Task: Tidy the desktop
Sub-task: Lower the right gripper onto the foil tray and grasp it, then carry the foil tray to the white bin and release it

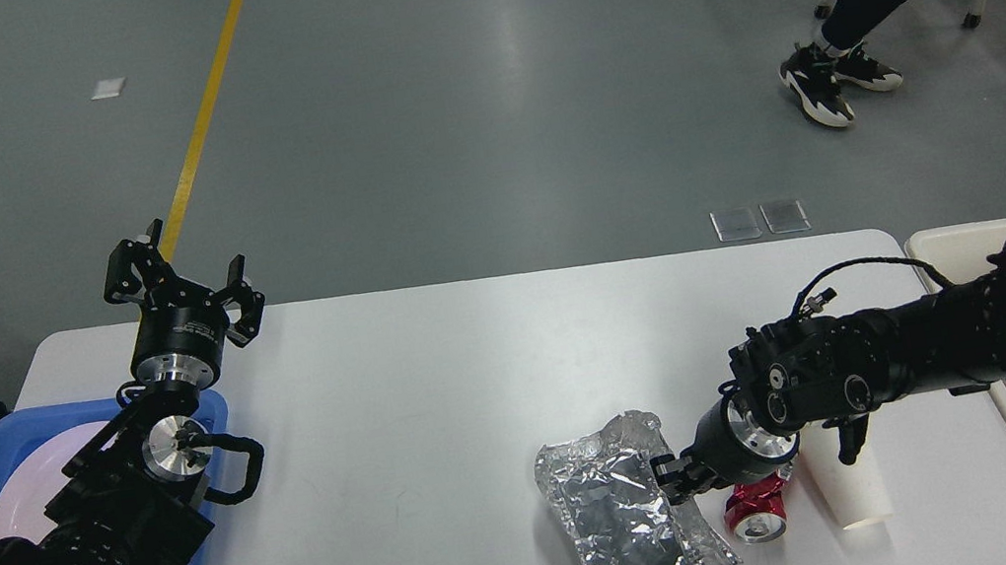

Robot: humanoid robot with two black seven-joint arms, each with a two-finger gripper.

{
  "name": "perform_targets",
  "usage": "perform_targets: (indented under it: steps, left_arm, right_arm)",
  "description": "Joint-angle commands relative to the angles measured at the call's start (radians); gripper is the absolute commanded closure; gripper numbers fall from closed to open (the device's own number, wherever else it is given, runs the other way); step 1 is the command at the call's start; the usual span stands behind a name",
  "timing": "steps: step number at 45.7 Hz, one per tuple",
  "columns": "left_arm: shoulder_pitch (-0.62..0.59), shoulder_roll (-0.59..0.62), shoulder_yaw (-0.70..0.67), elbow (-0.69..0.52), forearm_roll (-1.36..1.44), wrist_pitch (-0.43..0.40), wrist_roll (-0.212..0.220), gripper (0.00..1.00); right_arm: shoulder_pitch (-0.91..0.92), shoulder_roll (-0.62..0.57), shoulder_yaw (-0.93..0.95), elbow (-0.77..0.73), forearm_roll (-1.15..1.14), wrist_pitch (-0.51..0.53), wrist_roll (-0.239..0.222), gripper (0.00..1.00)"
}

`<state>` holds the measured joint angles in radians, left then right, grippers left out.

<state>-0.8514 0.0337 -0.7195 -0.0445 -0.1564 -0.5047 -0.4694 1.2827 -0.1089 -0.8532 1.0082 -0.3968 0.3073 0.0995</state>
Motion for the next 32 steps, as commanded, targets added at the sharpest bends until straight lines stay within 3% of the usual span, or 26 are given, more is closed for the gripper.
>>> perform_targets:
  steps: [1, 11, 32]
  left_arm:
    - [0.000, 0.000, -0.001, 0.000, 0.000, 0.000, 0.000, 0.04]
    - [0.000, 0.000, 0.000, 0.000, 0.000, 0.000, 0.000, 0.04]
    - [0.000, 0.000, 0.000, 0.000, 0.000, 0.000, 0.000, 0.04]
  right_arm:
    - [0.006, -0.002, 0.005, 0.001, 0.013, 0.001, 0.000, 1.00]
    - [0.055, -0.028, 0.059, 0.046, 0.018, 0.048, 0.000, 1.00]
    - [0.523, -0.374, 0.045, 0.099, 0.062, 0.249, 0.000, 1.00]
